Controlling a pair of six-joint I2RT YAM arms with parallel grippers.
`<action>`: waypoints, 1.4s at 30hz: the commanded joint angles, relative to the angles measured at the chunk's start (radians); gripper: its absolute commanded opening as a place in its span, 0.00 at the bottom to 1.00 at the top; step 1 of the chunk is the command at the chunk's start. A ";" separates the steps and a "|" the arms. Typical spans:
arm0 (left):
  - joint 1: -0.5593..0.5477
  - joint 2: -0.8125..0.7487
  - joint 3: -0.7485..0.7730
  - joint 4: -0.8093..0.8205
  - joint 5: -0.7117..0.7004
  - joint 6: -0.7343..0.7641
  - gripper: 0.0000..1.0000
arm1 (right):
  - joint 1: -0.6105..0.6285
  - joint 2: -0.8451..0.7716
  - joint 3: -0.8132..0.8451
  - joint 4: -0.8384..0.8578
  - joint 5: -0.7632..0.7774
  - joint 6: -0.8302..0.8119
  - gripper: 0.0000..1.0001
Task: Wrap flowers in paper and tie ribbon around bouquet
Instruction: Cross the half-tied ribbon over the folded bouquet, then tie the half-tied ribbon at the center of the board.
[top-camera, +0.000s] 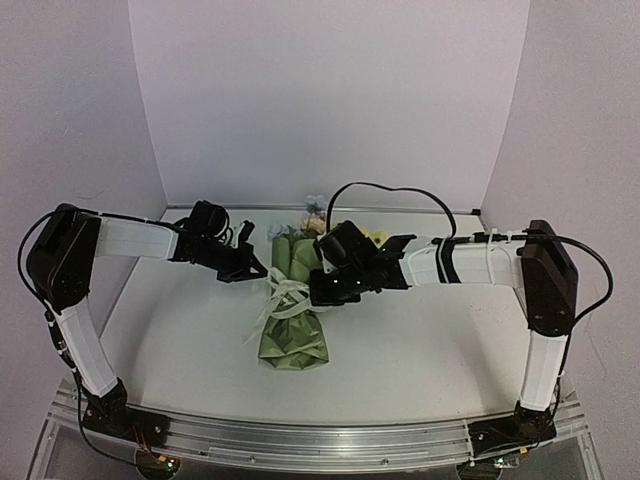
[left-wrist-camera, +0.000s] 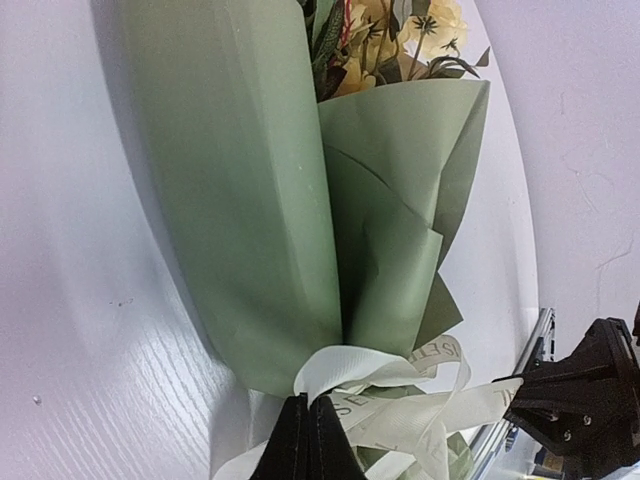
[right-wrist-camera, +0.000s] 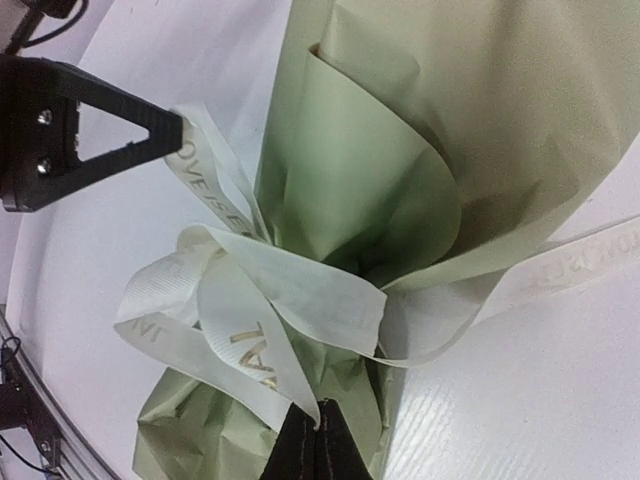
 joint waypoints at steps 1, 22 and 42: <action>0.003 -0.051 -0.024 0.056 -0.056 -0.003 0.00 | -0.002 -0.053 -0.014 -0.105 0.052 -0.054 0.00; -0.126 -0.076 -0.117 0.184 -0.058 -0.062 0.00 | -0.017 -0.072 -0.063 -0.094 0.082 -0.027 0.35; -0.136 -0.102 -0.114 0.152 -0.167 -0.074 0.00 | 0.103 -0.068 0.010 -0.041 0.007 -0.166 0.58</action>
